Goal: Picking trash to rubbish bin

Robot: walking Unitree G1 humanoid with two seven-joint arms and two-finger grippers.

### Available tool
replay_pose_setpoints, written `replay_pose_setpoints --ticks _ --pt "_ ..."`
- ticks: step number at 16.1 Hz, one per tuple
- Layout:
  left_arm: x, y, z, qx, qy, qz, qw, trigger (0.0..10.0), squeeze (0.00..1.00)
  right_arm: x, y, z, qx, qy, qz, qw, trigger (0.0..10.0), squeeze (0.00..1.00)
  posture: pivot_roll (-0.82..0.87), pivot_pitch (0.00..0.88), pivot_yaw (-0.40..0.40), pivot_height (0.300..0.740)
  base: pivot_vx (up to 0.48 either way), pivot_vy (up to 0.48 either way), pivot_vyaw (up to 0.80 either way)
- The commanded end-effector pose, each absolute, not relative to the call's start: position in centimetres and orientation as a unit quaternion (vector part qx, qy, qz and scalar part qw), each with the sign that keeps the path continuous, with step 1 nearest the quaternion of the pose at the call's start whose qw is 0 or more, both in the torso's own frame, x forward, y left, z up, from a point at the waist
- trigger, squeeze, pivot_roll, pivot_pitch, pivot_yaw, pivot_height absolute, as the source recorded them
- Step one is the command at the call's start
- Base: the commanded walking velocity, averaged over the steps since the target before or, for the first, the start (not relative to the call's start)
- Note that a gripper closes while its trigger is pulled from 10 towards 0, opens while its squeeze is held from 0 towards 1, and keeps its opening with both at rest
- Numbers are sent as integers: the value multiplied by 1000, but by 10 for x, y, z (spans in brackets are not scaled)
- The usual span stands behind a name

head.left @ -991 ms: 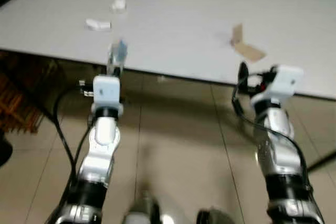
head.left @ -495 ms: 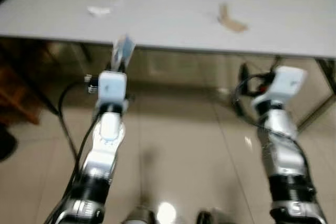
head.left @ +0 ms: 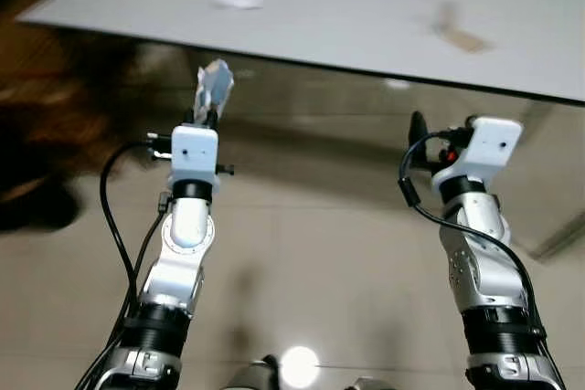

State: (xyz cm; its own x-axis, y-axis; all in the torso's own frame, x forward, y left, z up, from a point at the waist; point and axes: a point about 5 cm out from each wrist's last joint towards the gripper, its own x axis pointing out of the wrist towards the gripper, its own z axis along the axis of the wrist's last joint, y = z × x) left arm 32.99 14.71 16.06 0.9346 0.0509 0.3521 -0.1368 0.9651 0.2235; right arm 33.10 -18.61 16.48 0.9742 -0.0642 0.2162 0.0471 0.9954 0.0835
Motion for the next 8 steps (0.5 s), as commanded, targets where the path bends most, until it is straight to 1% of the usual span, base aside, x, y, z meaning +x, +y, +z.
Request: replay_pose_setpoints --ticks 1,8 --pt "329 146 158 122 -168 51 977 10000 0 328 -188 163 33 -103 -29 994 10000 0 -44 160 37 740 0 0 800" --pt "328 146 157 122 -166 52 977 10000 0 328 -185 160 33 -95 -21 995 10000 0 -39 169 33 740 0 0 800"
